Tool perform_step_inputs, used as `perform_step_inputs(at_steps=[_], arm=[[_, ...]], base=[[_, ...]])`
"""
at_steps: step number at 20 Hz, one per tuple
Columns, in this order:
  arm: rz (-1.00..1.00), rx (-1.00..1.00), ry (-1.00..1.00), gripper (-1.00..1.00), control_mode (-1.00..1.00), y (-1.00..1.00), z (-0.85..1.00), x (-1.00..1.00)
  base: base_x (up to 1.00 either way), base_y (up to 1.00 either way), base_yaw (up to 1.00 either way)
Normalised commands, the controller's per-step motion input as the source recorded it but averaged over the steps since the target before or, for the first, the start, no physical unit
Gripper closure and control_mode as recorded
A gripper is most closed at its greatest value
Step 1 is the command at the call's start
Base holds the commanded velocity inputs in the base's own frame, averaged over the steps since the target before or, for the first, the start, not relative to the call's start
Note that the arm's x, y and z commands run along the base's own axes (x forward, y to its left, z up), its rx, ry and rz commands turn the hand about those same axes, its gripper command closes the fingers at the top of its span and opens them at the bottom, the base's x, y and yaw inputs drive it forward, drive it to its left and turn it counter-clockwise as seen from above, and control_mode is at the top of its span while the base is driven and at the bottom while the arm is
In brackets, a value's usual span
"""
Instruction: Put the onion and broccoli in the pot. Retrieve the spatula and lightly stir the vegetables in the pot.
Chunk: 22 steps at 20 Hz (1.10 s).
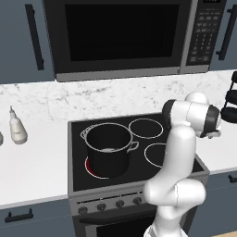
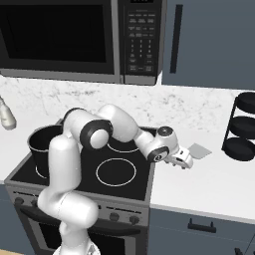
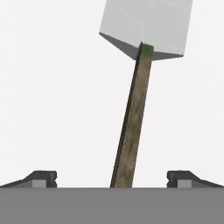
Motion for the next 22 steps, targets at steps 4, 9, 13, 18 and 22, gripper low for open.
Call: perform_step_inputs(at_steps=[4, 9, 13, 18, 22], arm=[[0.00, 0.00, 0.00, -1.00, -1.00, 0.00, -0.20, 0.08], [0.00, 0.01, 0.00, -1.00, -1.00, 0.00, -0.21, 0.00], [0.00, 0.02, 0.00, 1.00, -1.00, 0.00, -0.21, -0.02], [0.00, 0.01, 0.00, 1.00, -1.00, 0.00, -0.24, -0.14], [0.00, 0.01, 0.00, 1.00, -1.00, 0.00, -0.22, -0.02]], base=[[0.00, 0.00, 0.00], [0.00, 0.00, 0.00], [0.00, 0.00, 0.00], [0.00, 0.00, 0.00], [0.00, 0.00, 0.00]])
